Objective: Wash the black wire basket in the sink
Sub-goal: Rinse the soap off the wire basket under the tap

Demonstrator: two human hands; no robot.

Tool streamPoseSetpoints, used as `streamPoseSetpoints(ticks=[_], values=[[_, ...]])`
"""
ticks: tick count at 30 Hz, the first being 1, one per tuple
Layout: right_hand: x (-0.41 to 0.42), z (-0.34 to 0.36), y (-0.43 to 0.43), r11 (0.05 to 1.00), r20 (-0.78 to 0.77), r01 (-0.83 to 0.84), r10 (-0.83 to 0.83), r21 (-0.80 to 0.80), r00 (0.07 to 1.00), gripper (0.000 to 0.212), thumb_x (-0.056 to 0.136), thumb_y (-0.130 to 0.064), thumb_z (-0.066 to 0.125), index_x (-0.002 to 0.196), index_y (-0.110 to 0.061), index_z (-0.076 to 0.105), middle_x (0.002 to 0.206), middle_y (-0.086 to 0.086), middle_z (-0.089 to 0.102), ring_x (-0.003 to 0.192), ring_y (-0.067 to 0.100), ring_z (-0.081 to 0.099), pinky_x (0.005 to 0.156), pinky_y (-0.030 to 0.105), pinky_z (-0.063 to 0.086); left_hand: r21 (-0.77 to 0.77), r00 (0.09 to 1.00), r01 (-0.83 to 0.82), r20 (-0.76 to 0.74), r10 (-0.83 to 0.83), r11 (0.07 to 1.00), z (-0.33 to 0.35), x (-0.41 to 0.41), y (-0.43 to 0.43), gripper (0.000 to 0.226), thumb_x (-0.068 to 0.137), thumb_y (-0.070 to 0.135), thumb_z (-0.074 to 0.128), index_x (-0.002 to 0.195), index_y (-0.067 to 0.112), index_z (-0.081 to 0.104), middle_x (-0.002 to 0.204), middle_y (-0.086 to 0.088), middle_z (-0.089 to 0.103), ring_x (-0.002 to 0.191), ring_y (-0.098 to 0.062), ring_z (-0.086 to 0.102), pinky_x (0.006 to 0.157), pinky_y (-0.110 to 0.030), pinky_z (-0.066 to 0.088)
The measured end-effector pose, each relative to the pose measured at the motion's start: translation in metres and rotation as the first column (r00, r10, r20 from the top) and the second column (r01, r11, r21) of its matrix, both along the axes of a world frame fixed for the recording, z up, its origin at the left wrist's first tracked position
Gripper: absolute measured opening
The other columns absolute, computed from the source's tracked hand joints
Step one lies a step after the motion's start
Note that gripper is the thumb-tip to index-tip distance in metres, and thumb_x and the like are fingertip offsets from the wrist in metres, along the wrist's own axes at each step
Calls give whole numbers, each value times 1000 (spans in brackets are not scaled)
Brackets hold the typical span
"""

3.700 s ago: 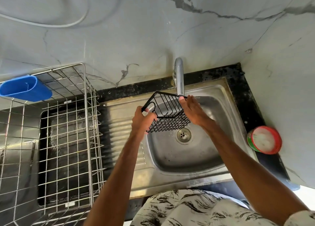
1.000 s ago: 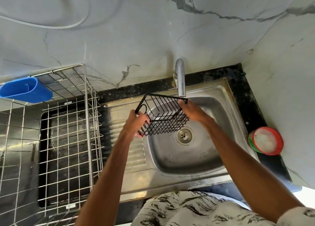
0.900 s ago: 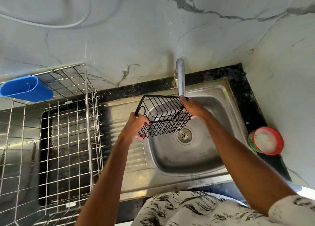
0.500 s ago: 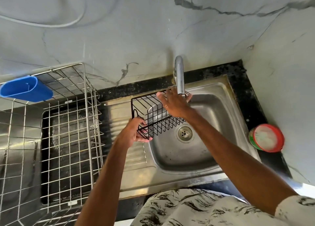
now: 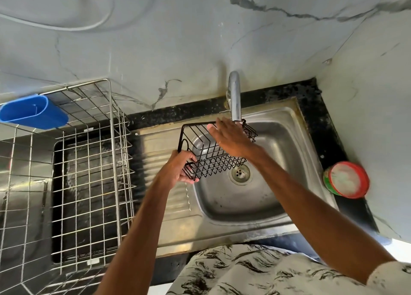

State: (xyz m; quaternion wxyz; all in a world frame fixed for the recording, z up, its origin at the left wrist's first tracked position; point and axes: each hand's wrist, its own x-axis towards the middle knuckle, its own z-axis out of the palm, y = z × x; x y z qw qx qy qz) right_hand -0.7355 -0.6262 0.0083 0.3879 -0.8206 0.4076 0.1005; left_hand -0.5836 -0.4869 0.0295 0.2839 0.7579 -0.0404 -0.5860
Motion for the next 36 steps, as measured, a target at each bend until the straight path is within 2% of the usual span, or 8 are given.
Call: streamPoseSetpoints(ticks=[4, 8, 12, 18, 24, 29, 32, 36], values=[[-9, -2, 23, 1000, 181, -17, 20, -22, 983, 69, 106, -55, 9, 162, -18, -5, 169, 4, -10, 155, 18, -9, 123, 48, -10, -6, 996, 62, 60, -62, 998, 8, -1, -7, 45, 93, 10, 64, 132, 9, 42, 106, -24, 61, 79, -44, 72, 67, -48, 65], [-39, -37, -7, 988, 143, 151, -154, 32, 978, 50, 105, -52, 22, 149, -28, 19, 162, 14, 26, 150, 35, 24, 115, 70, 23, 4, 990, 108, 94, -108, 994, 12, -3, -6, 46, 91, 10, 67, 129, 12, 41, 112, -21, 61, 85, -42, 71, 56, -41, 63], [-68, -66, -34, 871, 48, 385, -418, 305, 907, 93, 90, -84, 11, 160, -22, 21, 167, 8, 19, 154, 28, 16, 124, 54, 17, -24, 975, 186, 131, -182, 982, 9, -8, -4, 46, 86, 11, 70, 122, 17, 41, 125, -18, 53, 105, -42, 65, 63, -45, 64], [-62, -43, -26, 779, 29, 510, -557, 365, 830, 64, 104, -59, 31, 138, -9, 53, 135, 19, 60, 110, 27, 62, 91, 40, 48, -68, 980, 131, 157, -119, 989, 12, 4, 1, 41, 89, 16, 75, 119, 23, 50, 138, -14, 53, 106, -41, 65, 72, -52, 65], [-83, -18, -13, 647, -16, 557, -645, 520, 764, 89, 92, -73, 47, 157, -16, 28, 162, 13, 30, 145, 35, 33, 117, 53, 31, -120, 943, 185, 300, -142, 975, 19, 11, 2, 76, 74, 47, 90, 136, 22, 52, 135, -13, 60, 87, -26, 71, 77, -47, 65], [-99, -15, -7, 601, -7, 543, -667, 587, 745, 84, 86, -72, 58, 151, -22, 41, 162, 11, 29, 122, 26, 51, 80, 39, 53, -51, 933, 218, 305, -192, 975, 26, 8, -3, 91, 78, 66, 78, 147, 14, 51, 147, -29, 52, 92, -39, 71, 66, -38, 64], [-109, -10, -3, 604, -2, 566, -683, 562, 731, 75, 89, -67, 60, 149, -24, 45, 160, 10, 34, 126, 26, 53, 88, 40, 53, -20, 953, 174, 257, -163, 985, 35, 1, -3, 80, 85, 60, 76, 145, 12, 54, 148, -34, 47, 83, -40, 73, 59, -36, 62], [-114, 5, 6, 592, 17, 558, -694, 581, 720, 72, 92, -65, 58, 148, -22, 44, 148, 5, 41, 114, 21, 57, 83, 37, 52, -84, 952, 200, 254, -173, 976, 40, -5, 1, 60, 87, 51, 78, 135, 19, 59, 143, -25, 55, 83, -38, 75, 69, -40, 64]])
